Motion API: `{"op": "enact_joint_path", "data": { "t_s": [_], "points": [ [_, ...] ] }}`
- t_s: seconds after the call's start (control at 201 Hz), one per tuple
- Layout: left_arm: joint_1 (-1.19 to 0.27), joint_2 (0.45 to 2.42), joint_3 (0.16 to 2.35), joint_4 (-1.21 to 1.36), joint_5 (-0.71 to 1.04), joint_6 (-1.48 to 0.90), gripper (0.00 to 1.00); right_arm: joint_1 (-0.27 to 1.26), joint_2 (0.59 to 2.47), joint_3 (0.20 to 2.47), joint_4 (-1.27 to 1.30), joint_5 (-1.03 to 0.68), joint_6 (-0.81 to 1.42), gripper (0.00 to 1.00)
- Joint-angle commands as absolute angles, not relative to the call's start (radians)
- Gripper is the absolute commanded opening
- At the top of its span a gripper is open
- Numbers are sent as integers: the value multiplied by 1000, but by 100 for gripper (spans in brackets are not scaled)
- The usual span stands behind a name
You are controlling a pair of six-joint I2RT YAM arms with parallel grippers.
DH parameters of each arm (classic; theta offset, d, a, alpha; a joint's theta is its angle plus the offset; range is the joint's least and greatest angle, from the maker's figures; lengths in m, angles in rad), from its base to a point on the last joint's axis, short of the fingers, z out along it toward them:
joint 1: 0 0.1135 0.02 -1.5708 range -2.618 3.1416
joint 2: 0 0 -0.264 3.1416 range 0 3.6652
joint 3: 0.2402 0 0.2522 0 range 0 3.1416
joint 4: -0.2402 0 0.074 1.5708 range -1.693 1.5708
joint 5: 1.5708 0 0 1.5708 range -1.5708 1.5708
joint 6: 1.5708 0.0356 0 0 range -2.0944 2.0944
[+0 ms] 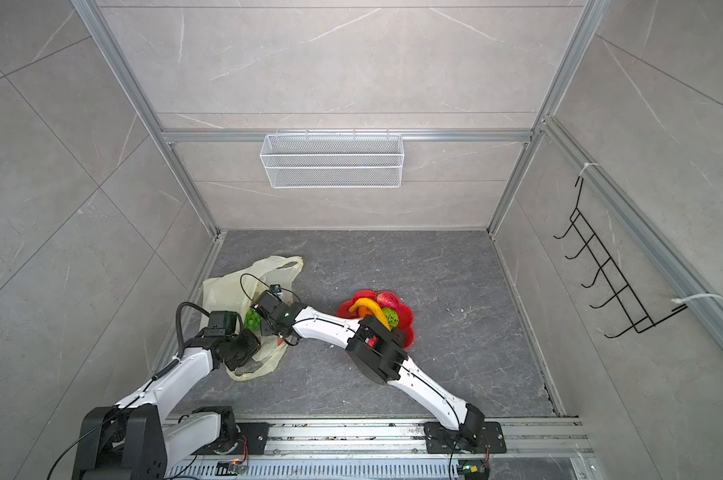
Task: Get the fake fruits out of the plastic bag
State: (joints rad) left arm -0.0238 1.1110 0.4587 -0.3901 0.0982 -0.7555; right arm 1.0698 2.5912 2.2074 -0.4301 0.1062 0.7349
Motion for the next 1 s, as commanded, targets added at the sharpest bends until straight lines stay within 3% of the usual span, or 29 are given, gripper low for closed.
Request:
{"op": "enact_joint_path", "data": {
  "t_s": [0.0,0.149,0.557,0.821,0.995],
  "points": [
    [-28,1090,452,-413,89,-763,30,1062,2641,2246,-458,85,706,12],
    [-28,1078,449,-419,86,-767,30,1062,2661,2326,-503,107,675,0],
    [-27,1024,452,-475,29,-757,30,1042,2411,2006,-324,145,655,0],
    [-28,1018,453,-497,33,-738,30,1009,2381,1884,-162,-55,760,0],
    [-28,1029,453,-503,44,-736,31,1006,2424,1924,-148,-142,794,11]
  ]
}}
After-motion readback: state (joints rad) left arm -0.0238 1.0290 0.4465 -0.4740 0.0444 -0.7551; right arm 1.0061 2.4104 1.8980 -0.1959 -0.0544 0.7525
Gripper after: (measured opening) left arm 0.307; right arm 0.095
